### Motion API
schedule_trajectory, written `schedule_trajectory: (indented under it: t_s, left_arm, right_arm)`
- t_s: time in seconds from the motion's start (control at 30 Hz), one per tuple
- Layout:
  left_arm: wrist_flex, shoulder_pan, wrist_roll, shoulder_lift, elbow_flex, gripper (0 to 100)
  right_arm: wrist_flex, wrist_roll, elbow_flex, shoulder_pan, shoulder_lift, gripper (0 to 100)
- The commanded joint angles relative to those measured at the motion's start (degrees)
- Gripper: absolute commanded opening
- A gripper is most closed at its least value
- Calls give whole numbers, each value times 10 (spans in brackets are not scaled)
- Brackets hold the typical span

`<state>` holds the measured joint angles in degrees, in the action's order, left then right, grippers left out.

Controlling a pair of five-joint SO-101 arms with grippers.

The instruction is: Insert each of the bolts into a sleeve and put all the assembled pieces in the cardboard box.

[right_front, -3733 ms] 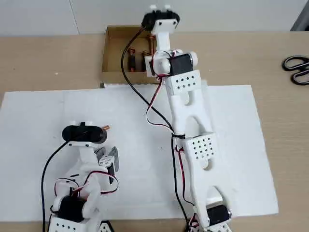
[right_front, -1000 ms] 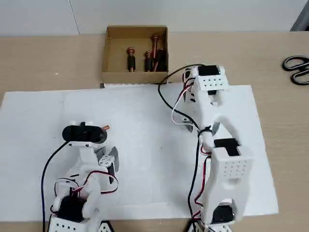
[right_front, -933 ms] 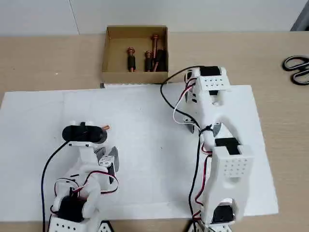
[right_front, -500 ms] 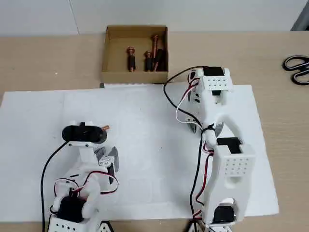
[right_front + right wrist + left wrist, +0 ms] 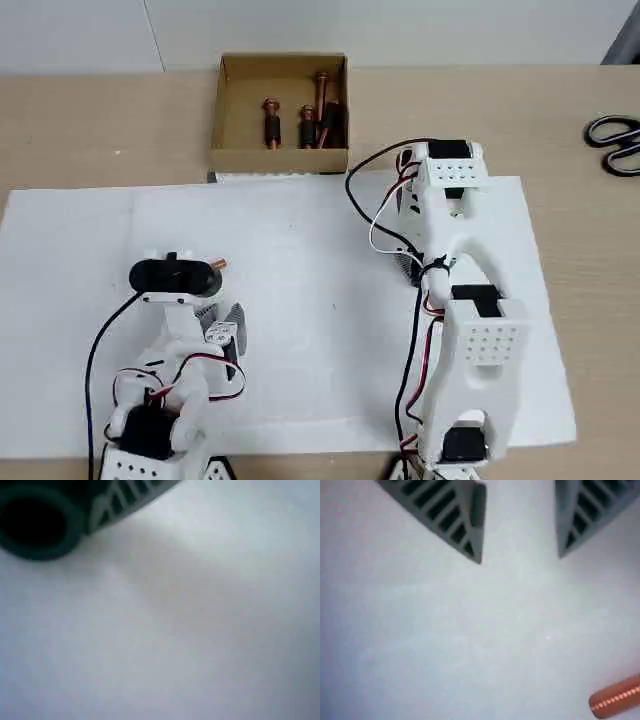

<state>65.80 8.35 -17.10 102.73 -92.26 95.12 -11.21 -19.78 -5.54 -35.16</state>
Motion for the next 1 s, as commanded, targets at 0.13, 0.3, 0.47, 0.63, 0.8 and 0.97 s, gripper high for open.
schedule_trajectory:
  t_s: [0.13, 0.3, 0.47, 0.63, 0.8, 0.97]
  left_arm:
    - [-15, -2, 2, 5, 1, 96]
    - [-20, -2, 2, 5, 2, 96]
    - [-48, -4, -7, 5, 33, 96]
    - [-44, -4, -41, 4, 100, 96]
    - [-11, -4, -33, 2, 162, 96]
    - [-3, -14, -12, 1, 204, 96]
  right_arm:
    - [-4, 5, -4, -7, 13, 3]
    - [29, 5, -25, -19, 108, 3]
    - [33, 5, -18, -54, 183, 3]
    - [34, 5, 24, -56, 199, 3]
    - [34, 5, 81, -56, 201, 3]
    - [33, 4, 97, -55, 201, 3]
